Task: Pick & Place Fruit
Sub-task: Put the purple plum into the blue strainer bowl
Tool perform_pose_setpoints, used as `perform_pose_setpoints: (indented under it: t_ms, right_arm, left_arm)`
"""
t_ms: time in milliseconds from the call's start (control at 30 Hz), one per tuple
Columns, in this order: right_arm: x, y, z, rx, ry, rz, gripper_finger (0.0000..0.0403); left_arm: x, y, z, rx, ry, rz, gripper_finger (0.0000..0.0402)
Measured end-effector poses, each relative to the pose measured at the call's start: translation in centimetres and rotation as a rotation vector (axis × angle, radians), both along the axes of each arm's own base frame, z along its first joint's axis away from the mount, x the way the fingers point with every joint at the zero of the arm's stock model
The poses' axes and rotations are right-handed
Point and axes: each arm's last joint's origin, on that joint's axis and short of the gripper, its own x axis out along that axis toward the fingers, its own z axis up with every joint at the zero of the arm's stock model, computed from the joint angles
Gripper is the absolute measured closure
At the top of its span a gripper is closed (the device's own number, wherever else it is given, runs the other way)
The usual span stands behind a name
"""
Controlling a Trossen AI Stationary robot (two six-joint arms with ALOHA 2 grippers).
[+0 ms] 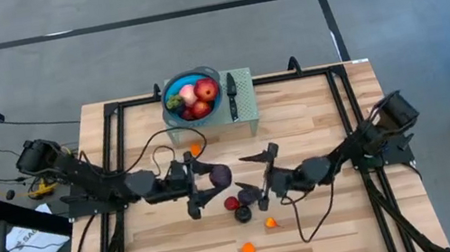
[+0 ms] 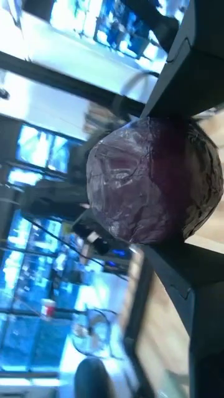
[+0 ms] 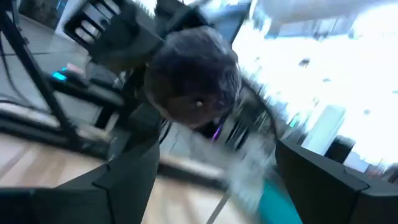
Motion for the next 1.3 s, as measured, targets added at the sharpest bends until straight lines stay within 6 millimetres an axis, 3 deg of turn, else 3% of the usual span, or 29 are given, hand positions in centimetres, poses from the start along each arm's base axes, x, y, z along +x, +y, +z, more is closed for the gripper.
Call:
perform_pose_setpoints:
  t_ms: [167,400,533,733,1300]
  right_arm:
    - [0.3,0.9,0.0,-0.187,-0.036,-0.035,0.0088]
    - [1.6,2.4,3.0,-0.242,0.060,-0.006,0.0084]
    - [2.2,2.5,4.6,-0.273,0.122,-0.006,0.0060]
    - [2.8,1.7,5.2,-0.301,0.144,-0.036,0.0008]
    - [3.9,-0.2,5.8,-0.438,0.067,0.060,0.0043]
  left_arm:
    - [-0.1,0.0,0.8,-0.005,-0.079,-0.022,0.0112]
    - [-0.2,0.0,1.0,-0.014,-0.099,-0.022,0.0112]
    - [-0.2,0.0,1.0,-0.017,-0.105,-0.022,0.0111]
    - [-0.2,0.0,1.0,-0.018,-0.105,-0.022,0.0111]
    - [-0.2,0.0,1.0,-0.024,-0.107,-0.022,0.0111]
